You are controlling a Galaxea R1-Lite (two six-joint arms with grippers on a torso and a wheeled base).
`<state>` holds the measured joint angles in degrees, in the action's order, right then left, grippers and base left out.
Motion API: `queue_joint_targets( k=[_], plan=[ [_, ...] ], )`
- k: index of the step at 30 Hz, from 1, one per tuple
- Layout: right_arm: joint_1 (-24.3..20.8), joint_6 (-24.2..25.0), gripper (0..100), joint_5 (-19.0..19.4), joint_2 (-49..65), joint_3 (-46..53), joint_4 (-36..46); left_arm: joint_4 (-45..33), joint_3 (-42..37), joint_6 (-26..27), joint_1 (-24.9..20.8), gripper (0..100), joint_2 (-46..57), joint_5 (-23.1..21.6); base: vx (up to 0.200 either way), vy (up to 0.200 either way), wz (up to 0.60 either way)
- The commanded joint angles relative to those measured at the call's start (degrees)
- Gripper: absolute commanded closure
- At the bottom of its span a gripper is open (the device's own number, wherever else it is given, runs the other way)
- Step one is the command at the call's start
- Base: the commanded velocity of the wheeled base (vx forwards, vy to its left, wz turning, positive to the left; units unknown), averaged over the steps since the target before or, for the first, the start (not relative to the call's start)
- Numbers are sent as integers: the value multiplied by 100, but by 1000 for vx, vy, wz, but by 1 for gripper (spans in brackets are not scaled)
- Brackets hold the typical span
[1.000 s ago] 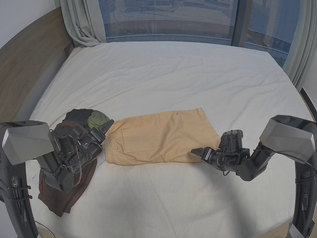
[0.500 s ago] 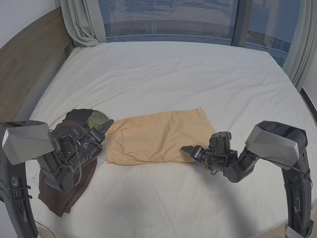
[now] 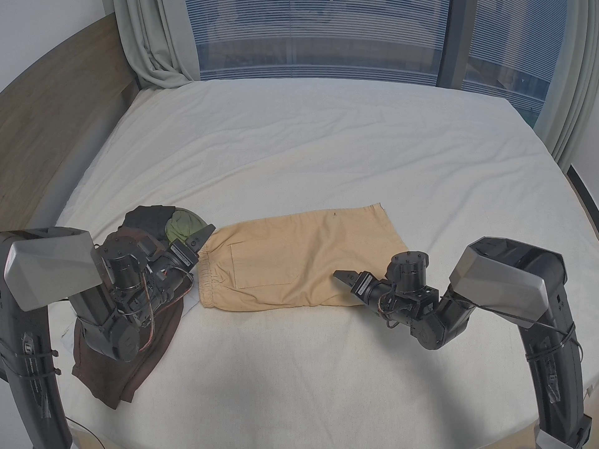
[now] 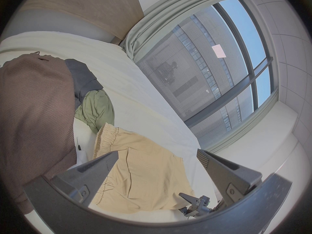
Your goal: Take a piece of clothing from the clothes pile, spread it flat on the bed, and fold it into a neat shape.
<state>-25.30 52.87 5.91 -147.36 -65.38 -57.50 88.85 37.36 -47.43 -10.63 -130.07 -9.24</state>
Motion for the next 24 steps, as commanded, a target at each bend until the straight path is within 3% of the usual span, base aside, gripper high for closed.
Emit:
queue_joint_targets(
  k=[1,10,11,24],
  plan=[
    [7,13,0,-20,-232,-142,-68,1,-1,-3,0,0,-9,1,0,0,0],
    [42,153,0,-161,-267,-203,-226,1,-19,-3,0,0,-9,-8,0,0,0],
    [42,153,100,-161,-267,-203,-226,1,-27,-3,0,0,-9,-8,0,0,0],
    [16,153,100,-310,-153,-45,-279,1,-168,-12,8,0,-9,-148,0,0,0]
  ],
)
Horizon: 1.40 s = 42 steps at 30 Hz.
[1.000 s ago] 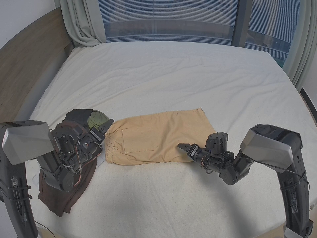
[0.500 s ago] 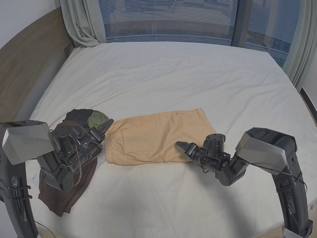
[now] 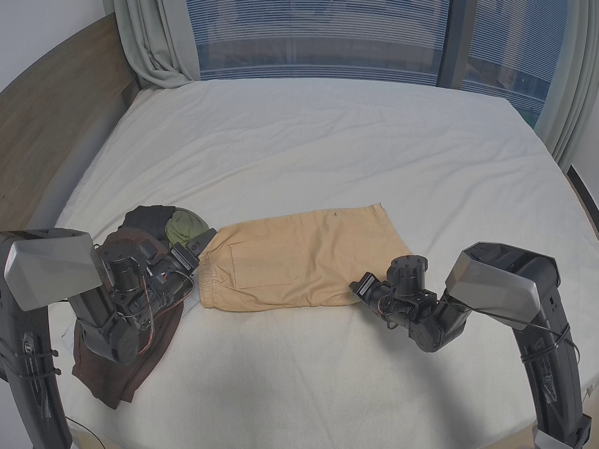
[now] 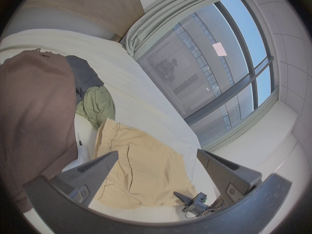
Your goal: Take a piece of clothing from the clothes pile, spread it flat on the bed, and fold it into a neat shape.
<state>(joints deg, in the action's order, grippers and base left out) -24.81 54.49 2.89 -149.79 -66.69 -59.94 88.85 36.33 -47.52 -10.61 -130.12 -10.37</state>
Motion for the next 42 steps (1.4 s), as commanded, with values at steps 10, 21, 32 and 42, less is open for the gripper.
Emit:
queue_joint_targets(
  k=[10,21,32,42],
  plan=[
    [-7,-360,100,-78,600,834,-185,-8,-416,305,41,0,13,-395,0,0,0],
    [11,-817,100,-69,995,2187,-606,-8,-521,454,15,0,-22,-492,0,0,0],
    [37,-1020,100,-69,1074,3672,-1433,1,-495,428,-56,0,31,-509,0,0,0],
    [55,-1072,100,-69,1057,4586,-2127,-8,-548,296,-56,0,189,-615,0,0,0]
  ],
)
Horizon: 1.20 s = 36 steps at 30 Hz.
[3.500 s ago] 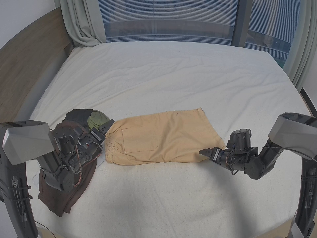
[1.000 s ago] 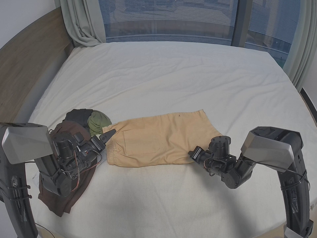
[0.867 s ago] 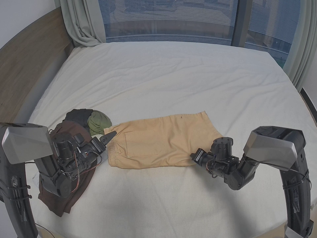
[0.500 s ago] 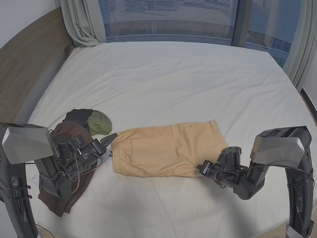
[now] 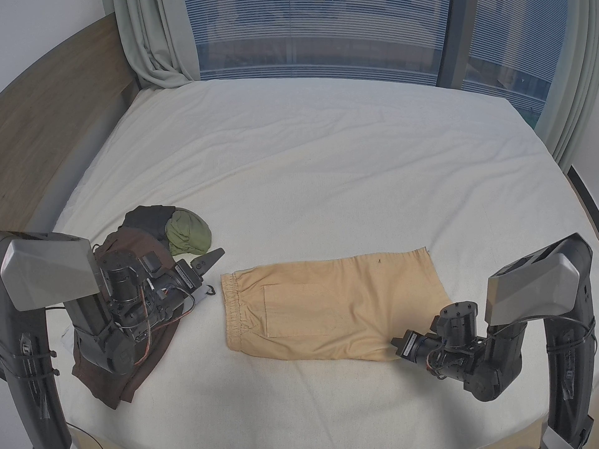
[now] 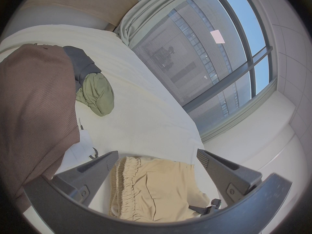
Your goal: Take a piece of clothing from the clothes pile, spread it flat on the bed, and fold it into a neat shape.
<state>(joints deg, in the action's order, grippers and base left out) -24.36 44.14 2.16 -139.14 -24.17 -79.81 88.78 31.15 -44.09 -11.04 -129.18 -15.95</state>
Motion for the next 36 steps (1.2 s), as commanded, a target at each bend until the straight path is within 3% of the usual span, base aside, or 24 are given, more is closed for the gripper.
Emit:
queue_joint_targets(
  k=[1,10,11,20,27,36],
  plan=[
    [1,-55,100,4,-25,431,-193,-1,-65,-38,-12,0,113,-93,0,0,0],
    [19,-187,100,4,-561,589,-861,-1,-390,24,6,0,332,-866,0,0,0],
    [19,-187,0,4,-570,589,-861,-1,-425,41,15,0,332,-928,0,0,0],
    [-96,-231,0,30,-429,923,-861,-1,-566,226,32,0,288,-1209,0,0,0],
    [-693,-389,0,329,300,1881,-861,-1,-636,243,23,0,280,-1209,0,0,0],
    [-1203,-380,0,364,1021,1688,-861,-1,-610,314,-21,0,113,-1148,0,0,0]
  ],
)
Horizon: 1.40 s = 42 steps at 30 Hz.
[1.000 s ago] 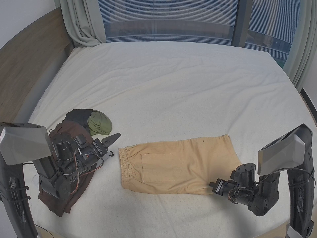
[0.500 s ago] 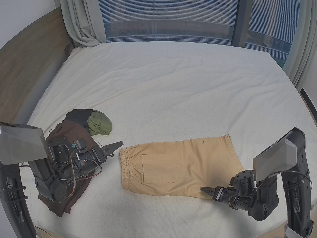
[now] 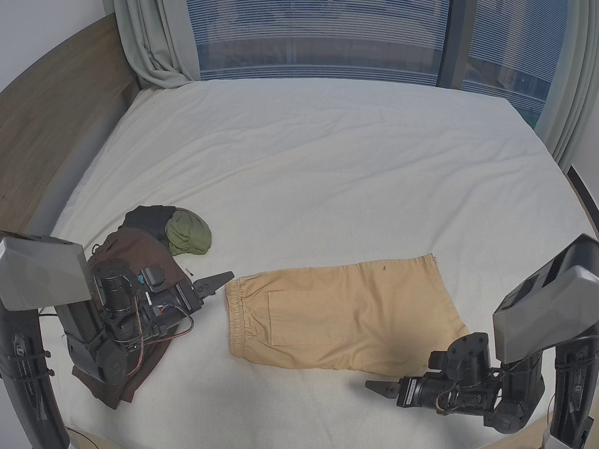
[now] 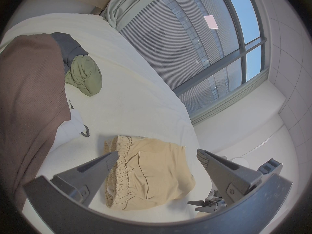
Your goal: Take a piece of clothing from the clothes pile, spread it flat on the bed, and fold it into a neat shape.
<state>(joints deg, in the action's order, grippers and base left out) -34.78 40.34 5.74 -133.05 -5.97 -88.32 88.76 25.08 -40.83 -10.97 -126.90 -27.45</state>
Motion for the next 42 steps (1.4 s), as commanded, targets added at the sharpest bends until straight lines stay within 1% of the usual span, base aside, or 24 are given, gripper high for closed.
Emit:
queue_joint_targets(
  k=[1,3,7,11,13,15,16,17,22,25,30,32,33,34,42],
  plan=[
    [-108,0,0,6,464,-317,-1,1,-20,5,-37,0,-194,3,0,0,0],
    [-90,0,0,15,464,-449,-10,1,-38,5,-37,0,-212,3,0,0,0],
    [147,0,0,261,473,-730,-10,1,-55,5,-37,0,-273,-6,0,0,0],
    [446,0,0,621,675,-932,-10,1,-38,5,-37,0,-458,3,0,0,0],
    [613,18,0,885,798,-941,-10,10,-3,22,-45,0,-599,21,0,0,0],
    [665,18,0,946,824,-932,-10,10,15,40,-45,0,-651,21,0,0,0],
    [789,44,0,1087,903,-941,-10,10,15,40,-54,0,-730,73,0,0,0],
    [832,62,0,1131,930,-941,-10,10,15,40,-54,0,-757,82,0,0,0],
    [894,62,0,1175,930,-932,-10,10,41,92,-54,0,-994,109,0,0,0],
    [885,62,0,1166,939,-914,-10,10,112,224,-63,0,-1240,117,0,0,0],
    [885,62,0,1166,991,-879,-10,10,446,462,-98,0,-1689,153,0,0,0],
    [885,62,0,1166,991,-870,-10,10,639,444,-125,0,-1812,328,0,0,0],
    [885,62,0,1166,991,-870,-10,10,639,444,-125,0,-1812,328,0,0,0],
    [894,62,0,1166,991,-879,-10,10,832,418,-168,0,-1899,513,0,0,0],
    [876,62,0,1166,983,-879,-10,10,1237,400,-476,0,-2146,574,0,0,0]
  ],
)
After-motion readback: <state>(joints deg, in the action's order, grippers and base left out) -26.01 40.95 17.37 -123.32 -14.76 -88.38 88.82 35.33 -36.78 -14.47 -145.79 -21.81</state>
